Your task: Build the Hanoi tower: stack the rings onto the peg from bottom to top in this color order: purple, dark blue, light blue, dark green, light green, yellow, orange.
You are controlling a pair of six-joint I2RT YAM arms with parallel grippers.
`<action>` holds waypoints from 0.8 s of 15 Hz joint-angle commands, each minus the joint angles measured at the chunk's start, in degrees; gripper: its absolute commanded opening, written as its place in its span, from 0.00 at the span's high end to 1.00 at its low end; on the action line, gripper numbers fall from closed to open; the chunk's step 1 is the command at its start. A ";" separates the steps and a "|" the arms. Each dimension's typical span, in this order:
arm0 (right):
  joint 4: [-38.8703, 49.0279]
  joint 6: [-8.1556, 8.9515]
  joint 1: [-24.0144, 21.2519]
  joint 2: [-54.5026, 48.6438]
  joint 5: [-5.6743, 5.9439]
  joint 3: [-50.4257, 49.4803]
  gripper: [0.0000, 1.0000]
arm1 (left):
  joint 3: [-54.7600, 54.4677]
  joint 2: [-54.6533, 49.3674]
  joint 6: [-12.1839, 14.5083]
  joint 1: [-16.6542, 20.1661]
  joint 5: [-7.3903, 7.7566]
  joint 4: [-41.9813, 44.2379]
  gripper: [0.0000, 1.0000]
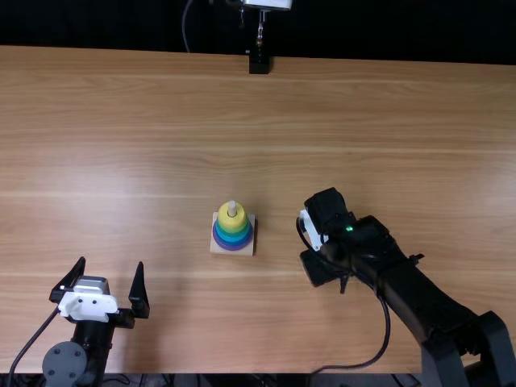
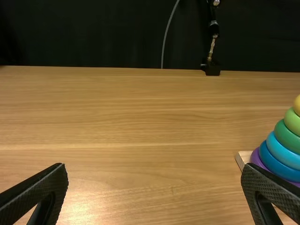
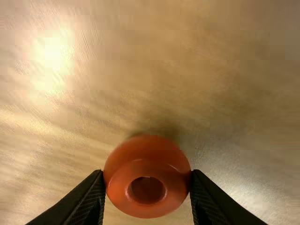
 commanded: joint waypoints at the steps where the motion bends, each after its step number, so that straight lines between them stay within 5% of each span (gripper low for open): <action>1: -0.48 -0.02 0.57 0.19 0.38 3.51 1.00 | -2.57 -0.67 0.20 0.55 0.51 -0.74 0.00; 6: -17.67 -0.76 1.80 0.28 0.28 20.47 1.00 | -2.57 -0.67 0.20 0.55 0.51 -0.74 0.00; 9: -25.37 -5.72 2.86 0.55 0.07 32.08 1.00 | -2.57 -0.67 0.20 0.55 0.51 -0.74 0.00; 12: -29.70 -6.03 5.06 0.90 0.07 43.41 1.00 | -2.57 -0.67 0.20 0.55 0.51 -0.84 0.00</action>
